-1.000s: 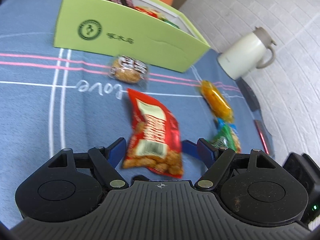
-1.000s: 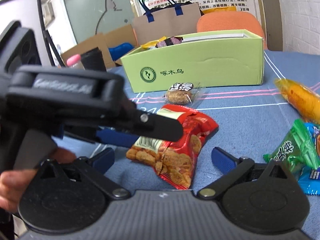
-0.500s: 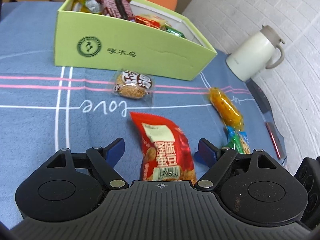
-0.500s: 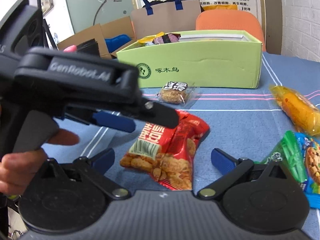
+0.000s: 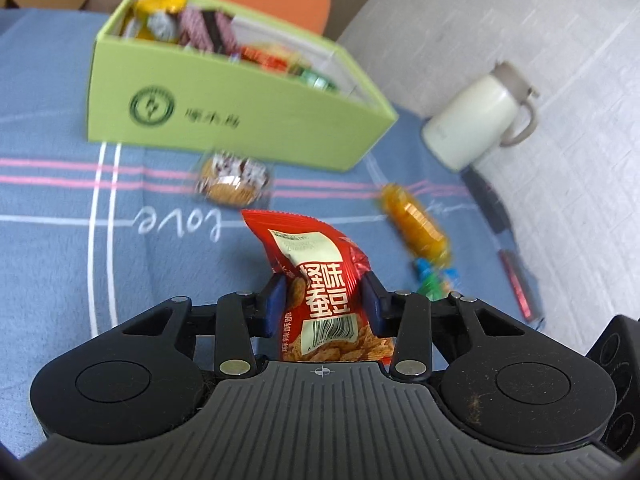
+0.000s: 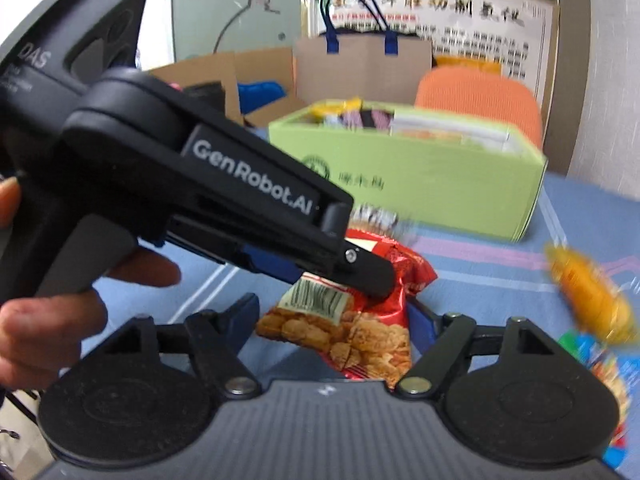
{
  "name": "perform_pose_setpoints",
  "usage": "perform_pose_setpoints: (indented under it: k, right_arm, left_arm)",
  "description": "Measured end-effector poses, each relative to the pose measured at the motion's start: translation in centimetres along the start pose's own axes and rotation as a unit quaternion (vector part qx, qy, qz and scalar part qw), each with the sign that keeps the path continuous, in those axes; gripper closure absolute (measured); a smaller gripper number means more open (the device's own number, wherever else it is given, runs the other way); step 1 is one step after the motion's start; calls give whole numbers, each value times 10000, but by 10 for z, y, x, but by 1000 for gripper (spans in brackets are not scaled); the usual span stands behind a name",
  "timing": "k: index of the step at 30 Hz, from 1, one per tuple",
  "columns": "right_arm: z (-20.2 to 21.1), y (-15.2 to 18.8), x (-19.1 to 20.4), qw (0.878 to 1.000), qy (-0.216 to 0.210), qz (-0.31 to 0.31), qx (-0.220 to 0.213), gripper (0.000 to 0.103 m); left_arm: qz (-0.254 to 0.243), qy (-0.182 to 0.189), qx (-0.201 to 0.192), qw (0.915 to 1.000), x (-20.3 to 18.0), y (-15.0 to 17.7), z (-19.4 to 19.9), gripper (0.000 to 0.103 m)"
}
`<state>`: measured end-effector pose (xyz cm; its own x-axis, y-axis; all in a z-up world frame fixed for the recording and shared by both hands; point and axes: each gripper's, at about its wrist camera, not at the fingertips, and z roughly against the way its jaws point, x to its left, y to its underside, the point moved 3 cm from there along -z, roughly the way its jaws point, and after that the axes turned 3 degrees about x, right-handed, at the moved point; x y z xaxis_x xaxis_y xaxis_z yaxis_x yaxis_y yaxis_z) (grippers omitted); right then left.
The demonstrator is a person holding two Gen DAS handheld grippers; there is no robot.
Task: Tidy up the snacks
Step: 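Carry the red peanut bag with the left gripper and release it into the box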
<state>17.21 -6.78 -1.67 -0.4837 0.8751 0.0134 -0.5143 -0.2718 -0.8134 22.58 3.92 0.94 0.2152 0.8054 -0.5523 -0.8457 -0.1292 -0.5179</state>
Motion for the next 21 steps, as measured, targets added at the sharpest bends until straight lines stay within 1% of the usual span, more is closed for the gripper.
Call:
perform_pose_setpoints:
  k: [2, 4, 6, 9, 11, 14, 16, 17, 18, 19, 20, 21]
  right_arm:
    - [5, -13, -6, 9999, 27, 41, -131, 23]
    - [6, -33, -14, 9994, 119, 146, -279, 23]
    - [3, -57, -26, 9983, 211, 285, -464, 23]
    - [-16, -99, -55, 9967, 261, 423, -639, 23]
    - [-35, -124, -78, 9974, 174, 345, -613, 23]
    - [-68, -146, -106, 9983, 132, 297, -489, 24]
    - [-88, -151, -120, 9987, 169, 300, -380, 23]
    - [-98, -152, -125, 9989, 197, 265, -331, 20]
    - [-105, -152, -130, 9991, 216, 201, -291, 19]
    - [-108, -151, -137, 9993, 223, 90, -280, 17]
    - [-104, -149, -143, 9992, 195, -67, -337, 16]
    - [-93, -144, -150, 9985, 151, -220, -474, 15]
  left_arm:
    - [-39, 34, -107, 9999, -8, -12, 6, 82]
    - [-117, 97, -230, 9996, -19, -33, 9, 82]
    - [-190, 148, -401, 9989, -28, -60, 11, 82]
    - [-293, 153, -650, 9973, -39, -111, 5, 82]
    - [-362, 24, -725, 9967, -41, -145, -7, 82]
    - [-298, -205, -677, 9970, -36, -184, -35, 82]
    - [-252, -344, -583, 9974, -31, -201, -58, 83]
    - [-284, -407, -522, 9974, -28, -207, -70, 82]
    - [-307, -505, -508, 9970, -25, -212, -80, 82]
    - [-357, -675, -576, 9954, -22, -213, -85, 81]
    - [-447, -835, -690, 9931, -20, -214, -85, 74]
    - [-541, -908, -825, 9910, -19, -210, -78, 61]
